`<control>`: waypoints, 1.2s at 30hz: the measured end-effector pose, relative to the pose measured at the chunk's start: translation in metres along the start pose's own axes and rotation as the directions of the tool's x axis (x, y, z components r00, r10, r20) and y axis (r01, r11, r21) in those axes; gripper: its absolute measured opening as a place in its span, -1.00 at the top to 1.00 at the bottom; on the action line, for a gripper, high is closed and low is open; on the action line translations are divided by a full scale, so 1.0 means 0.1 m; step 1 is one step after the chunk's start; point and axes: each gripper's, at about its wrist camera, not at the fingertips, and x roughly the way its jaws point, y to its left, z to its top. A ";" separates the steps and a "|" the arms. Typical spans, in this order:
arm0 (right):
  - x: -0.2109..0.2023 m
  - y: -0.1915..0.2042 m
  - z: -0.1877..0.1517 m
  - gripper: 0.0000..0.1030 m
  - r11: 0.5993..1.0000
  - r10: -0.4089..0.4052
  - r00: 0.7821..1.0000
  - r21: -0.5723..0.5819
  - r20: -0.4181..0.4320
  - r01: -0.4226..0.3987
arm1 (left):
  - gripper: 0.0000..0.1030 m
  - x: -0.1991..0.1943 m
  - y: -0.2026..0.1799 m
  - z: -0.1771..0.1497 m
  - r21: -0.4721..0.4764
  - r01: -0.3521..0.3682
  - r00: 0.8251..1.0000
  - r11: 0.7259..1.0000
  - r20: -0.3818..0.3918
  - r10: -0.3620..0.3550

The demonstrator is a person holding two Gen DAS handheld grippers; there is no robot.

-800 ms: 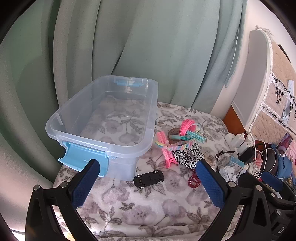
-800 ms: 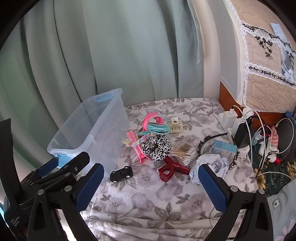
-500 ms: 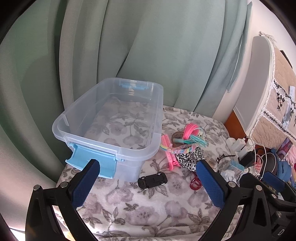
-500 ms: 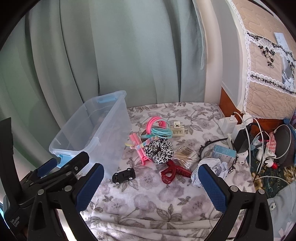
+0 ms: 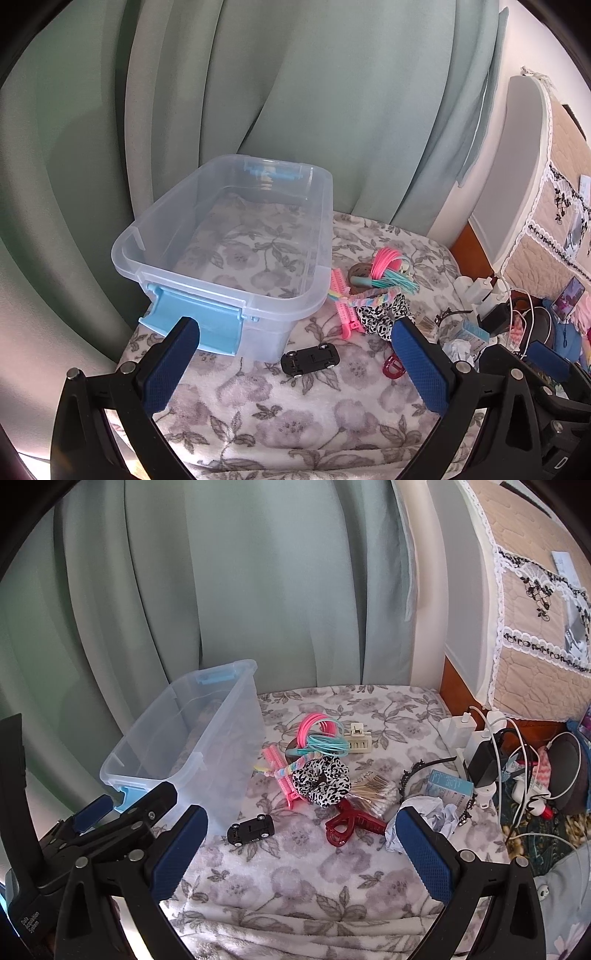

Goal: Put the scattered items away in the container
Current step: 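Move both grippers toward the black toy car and crumpled paper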

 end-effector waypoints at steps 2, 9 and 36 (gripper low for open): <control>0.01 -0.01 0.00 -1.00 1.000 0.001 1.000 0.001 0.001 -0.001 | -1.00 0.02 -0.01 0.00 0.003 0.005 1.000 1.000 -0.010 -0.005; 0.09 -0.20 -0.13 -1.00 0.999 -0.008 1.000 0.037 -0.014 0.009 | -1.00 0.20 -0.12 -0.09 0.051 0.071 0.997 0.996 -0.036 -0.069; 0.79 -1.33 -0.69 -1.00 0.957 -0.002 0.980 0.282 -0.201 0.060 | -1.00 1.40 -0.53 -0.66 0.230 0.065 0.923 0.971 -0.384 0.029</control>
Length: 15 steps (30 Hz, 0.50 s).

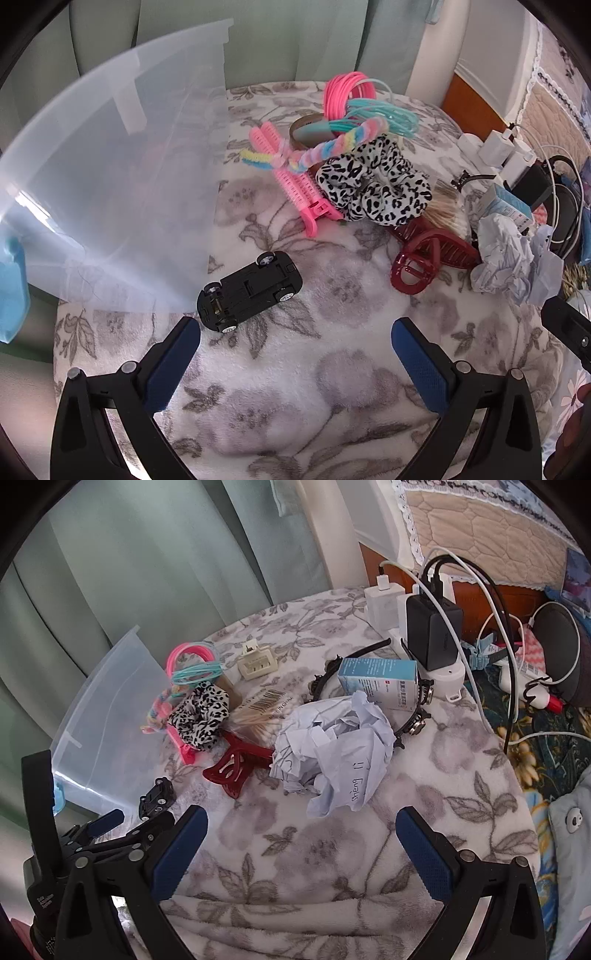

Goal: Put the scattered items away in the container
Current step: 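Move both grippers toward the black toy car and crumpled paper, then grasp the black toy car with left gripper while right grasps crumpled paper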

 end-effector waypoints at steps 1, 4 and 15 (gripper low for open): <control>0.03 -0.02 0.01 -1.00 1.000 0.000 1.000 0.006 -0.006 0.000 | -1.00 0.04 0.03 0.00 -0.021 -0.011 1.000 1.000 -0.010 0.010; 0.11 -0.09 0.04 -1.00 1.000 0.006 1.000 0.021 -0.018 -0.005 | -1.00 0.12 0.12 0.01 -0.097 -0.076 0.997 0.992 -0.038 0.073; 0.37 -0.21 0.10 -1.00 0.998 0.029 0.997 0.051 -0.066 -0.026 | -0.94 0.33 0.12 0.19 -0.179 -0.282 0.959 0.943 -0.072 0.273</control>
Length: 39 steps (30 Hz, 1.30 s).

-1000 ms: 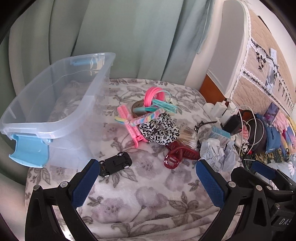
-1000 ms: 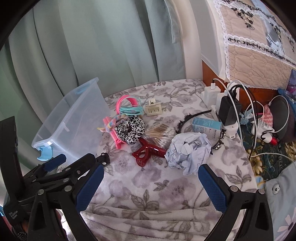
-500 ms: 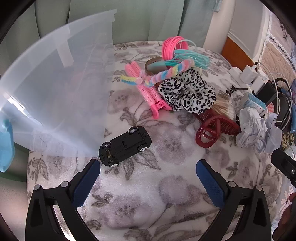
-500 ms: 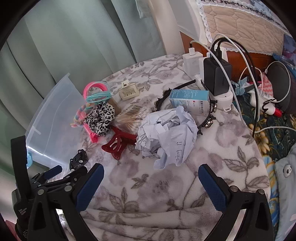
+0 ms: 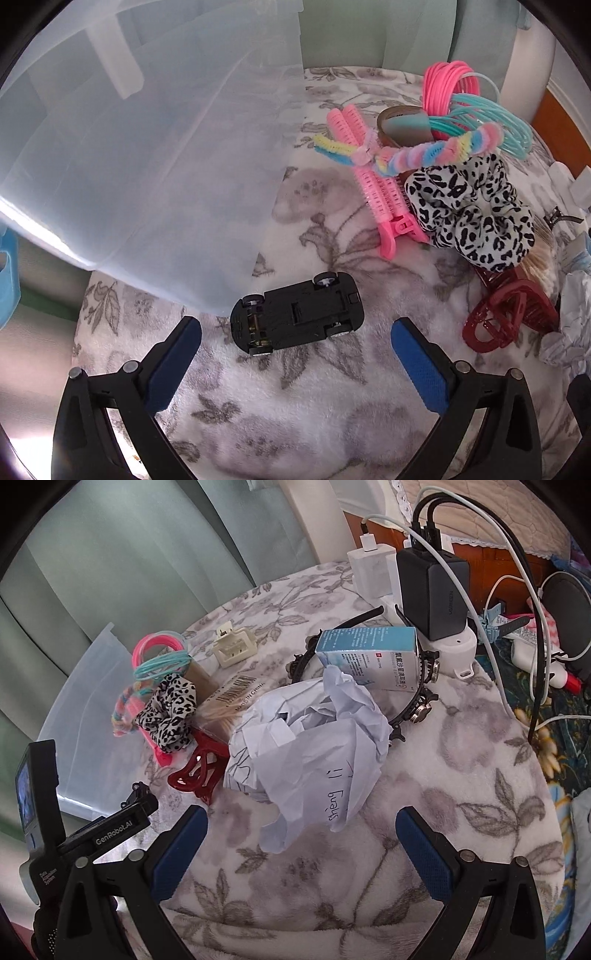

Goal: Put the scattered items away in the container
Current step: 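Grasp the black toy car with left gripper while right grasps crumpled paper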

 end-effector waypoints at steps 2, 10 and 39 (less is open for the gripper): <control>0.03 -0.02 0.01 -1.00 1.000 0.007 1.000 0.006 -0.005 -0.007 | -0.80 0.09 0.03 0.03 -0.015 -0.027 0.999 1.000 -0.028 0.026; 0.11 -0.05 0.05 -1.00 0.999 0.026 1.000 0.023 -0.017 -0.026 | -0.46 0.17 0.15 0.10 -0.042 -0.006 0.999 0.999 -0.036 0.005; 0.07 -0.02 0.23 -0.54 0.994 -0.024 0.999 0.103 0.030 0.021 | -0.46 0.16 0.88 0.61 0.043 0.161 0.987 0.986 0.013 -0.161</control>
